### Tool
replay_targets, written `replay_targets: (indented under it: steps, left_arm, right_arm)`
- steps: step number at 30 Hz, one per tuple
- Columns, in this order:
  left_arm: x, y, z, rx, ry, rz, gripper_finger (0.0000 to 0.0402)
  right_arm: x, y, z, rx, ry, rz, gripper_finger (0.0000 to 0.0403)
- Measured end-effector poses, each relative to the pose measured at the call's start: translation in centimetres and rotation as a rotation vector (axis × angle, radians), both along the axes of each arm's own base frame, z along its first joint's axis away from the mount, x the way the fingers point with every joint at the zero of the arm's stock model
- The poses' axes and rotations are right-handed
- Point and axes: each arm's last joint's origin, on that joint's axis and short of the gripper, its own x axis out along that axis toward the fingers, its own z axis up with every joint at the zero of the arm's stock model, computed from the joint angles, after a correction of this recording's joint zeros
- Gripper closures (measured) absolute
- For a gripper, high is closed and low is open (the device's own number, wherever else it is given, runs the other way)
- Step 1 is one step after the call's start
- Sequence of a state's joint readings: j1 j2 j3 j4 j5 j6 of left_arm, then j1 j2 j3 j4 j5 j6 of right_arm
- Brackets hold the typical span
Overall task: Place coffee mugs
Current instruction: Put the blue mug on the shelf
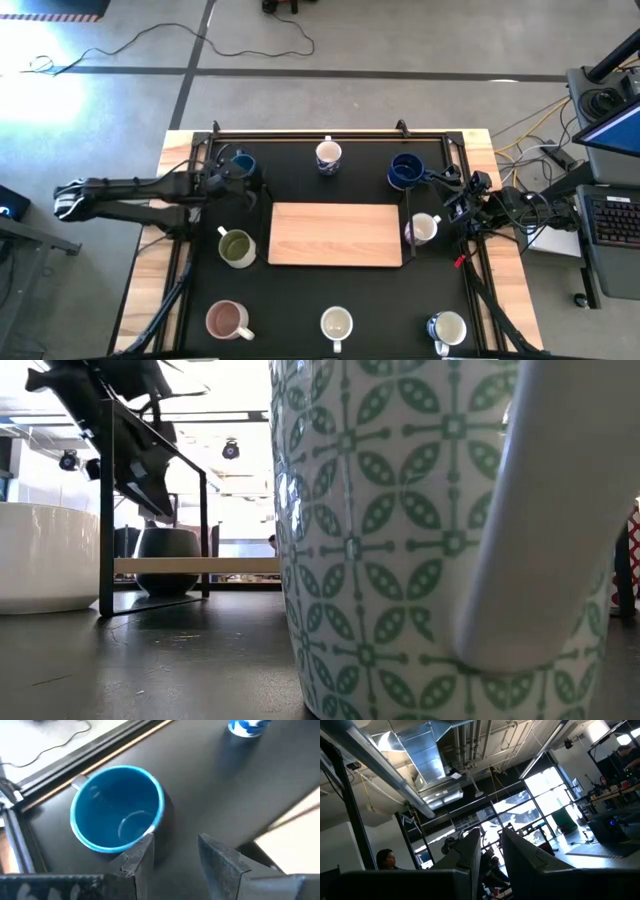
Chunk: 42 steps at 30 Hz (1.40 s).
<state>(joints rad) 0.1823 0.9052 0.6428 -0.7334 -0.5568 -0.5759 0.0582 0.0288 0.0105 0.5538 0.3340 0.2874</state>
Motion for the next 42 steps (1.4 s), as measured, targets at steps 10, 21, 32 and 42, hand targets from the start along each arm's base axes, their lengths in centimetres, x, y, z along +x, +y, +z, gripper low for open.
replay_targets:
  steps: [10, 21, 32, 42]
  left_arm:
    - [2.2, 2.6, 1.7, -0.055, 0.135, -0.014, 0.0264]
    - [2.2, 3.6, 0.6, -0.124, 0.209, -0.022, 0.0193]
    - [2.5, 5.0, -0.9, -0.107, 0.333, -0.093, 0.0210]
    - [2.9, 5.3, -1.5, -0.099, 0.395, -0.151, 0.0318]
  right_arm:
    - [0.0, 0.0, 0.0, 0.000, 0.000, 0.000, 0.0335]
    - [0.0, 0.0, 0.0, 0.000, 0.000, 0.000, 0.0335]
    - [0.0, 0.0, 0.0, 0.000, 0.000, 0.000, 0.0335]
    - [0.0, 0.0, 0.0, 0.000, 0.000, 0.000, 0.0335]
